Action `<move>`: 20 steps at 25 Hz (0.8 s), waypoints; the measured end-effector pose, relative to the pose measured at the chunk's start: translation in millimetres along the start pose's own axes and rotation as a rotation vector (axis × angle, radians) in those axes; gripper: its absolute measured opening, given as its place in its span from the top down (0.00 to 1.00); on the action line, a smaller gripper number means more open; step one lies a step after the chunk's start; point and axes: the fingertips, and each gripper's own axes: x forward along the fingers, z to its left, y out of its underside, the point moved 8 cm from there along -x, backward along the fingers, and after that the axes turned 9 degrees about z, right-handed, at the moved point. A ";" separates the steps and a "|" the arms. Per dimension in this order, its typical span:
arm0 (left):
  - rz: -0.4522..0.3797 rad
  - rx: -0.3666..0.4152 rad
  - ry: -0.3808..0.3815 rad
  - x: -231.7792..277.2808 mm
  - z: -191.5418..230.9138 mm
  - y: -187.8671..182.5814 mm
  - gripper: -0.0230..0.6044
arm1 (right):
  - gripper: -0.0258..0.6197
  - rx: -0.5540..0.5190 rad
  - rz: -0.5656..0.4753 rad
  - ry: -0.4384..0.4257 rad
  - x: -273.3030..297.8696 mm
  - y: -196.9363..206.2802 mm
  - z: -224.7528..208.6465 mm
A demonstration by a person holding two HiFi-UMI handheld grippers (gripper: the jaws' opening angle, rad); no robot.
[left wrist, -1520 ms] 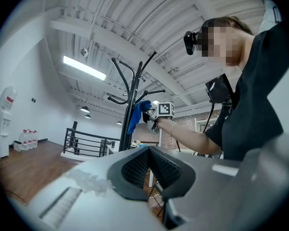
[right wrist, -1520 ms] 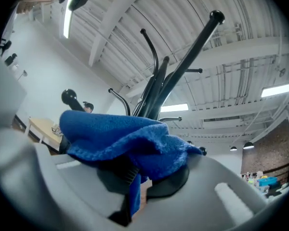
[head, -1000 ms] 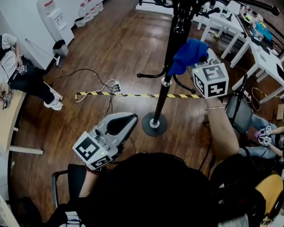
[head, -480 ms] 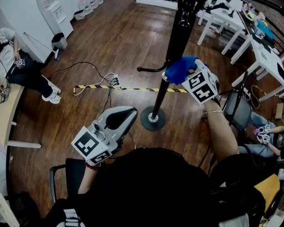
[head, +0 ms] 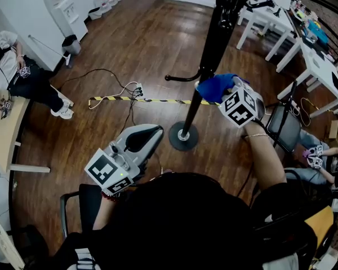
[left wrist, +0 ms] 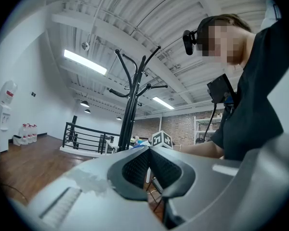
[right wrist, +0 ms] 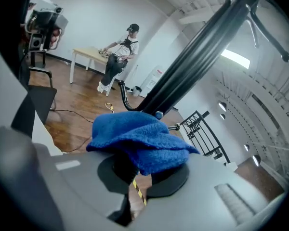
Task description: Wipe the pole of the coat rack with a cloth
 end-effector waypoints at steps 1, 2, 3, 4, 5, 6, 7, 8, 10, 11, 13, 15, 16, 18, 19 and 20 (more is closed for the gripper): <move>0.000 -0.001 -0.001 0.3 -0.8 0.3 0.96 | 0.93 0.017 -0.002 -0.010 -1.9 4.4 -0.2; 0.000 -0.001 -0.003 0.3 -1.2 0.5 0.96 | 0.93 0.036 -0.008 -0.022 -4.5 8.3 -0.1; 0.001 -0.003 -0.003 -0.2 -1.4 0.6 0.96 | 0.93 0.054 -0.014 -0.031 -7.7 11.3 0.0; 0.004 -0.004 -0.004 -1.1 -1.5 0.9 0.96 | 0.93 0.068 -0.017 -0.037 -11.4 13.8 0.5; 0.007 -0.006 -0.003 -2.2 -1.6 1.5 0.96 | 0.93 0.082 -0.020 -0.040 -15.0 16.1 1.4; 0.011 -0.008 -0.002 -3.5 -1.8 2.3 0.96 | 0.93 0.095 -0.024 -0.041 -18.4 18.6 2.6; 0.014 -0.011 -0.002 -4.8 -1.8 3.2 0.96 | 0.93 0.111 -0.032 -0.040 -21.5 21.3 3.7; 0.017 -0.013 -0.001 -5.8 -1.7 4.0 0.96 | 0.93 0.130 -0.044 -0.035 -24.5 23.9 4.5; 0.023 -0.016 -0.002 -6.1 -1.0 4.4 0.96 | 0.93 0.165 -0.069 -0.009 -30.7 30.1 4.1; 0.026 -0.018 -0.002 -5.4 -0.6 4.2 0.96 | 0.93 0.182 -0.080 0.015 -34.0 33.8 3.1; 0.031 -0.018 0.002 -2.8 -0.8 3.5 0.96 | 0.93 0.220 -0.102 0.073 -41.8 41.9 0.6; 0.038 -0.014 0.011 1.2 -1.7 2.4 0.96 | 0.93 0.255 -0.114 0.146 -50.5 51.5 -3.7; 0.042 -0.012 0.016 3.4 -2.0 1.9 0.96 | 0.93 0.274 -0.122 0.184 -55.2 57.1 -6.6; 0.047 -0.013 0.026 6.9 -1.9 1.8 0.96 | 0.93 0.322 -0.143 0.242 -64.9 68.4 -11.6; 0.048 -0.016 0.030 8.2 -1.3 1.9 0.96 | 0.93 0.341 -0.148 0.262 -69.6 73.4 -13.5; 0.048 -0.020 0.035 9.4 -0.3 2.1 0.96 | 0.93 0.353 -0.147 0.278 -74.0 77.6 -15.1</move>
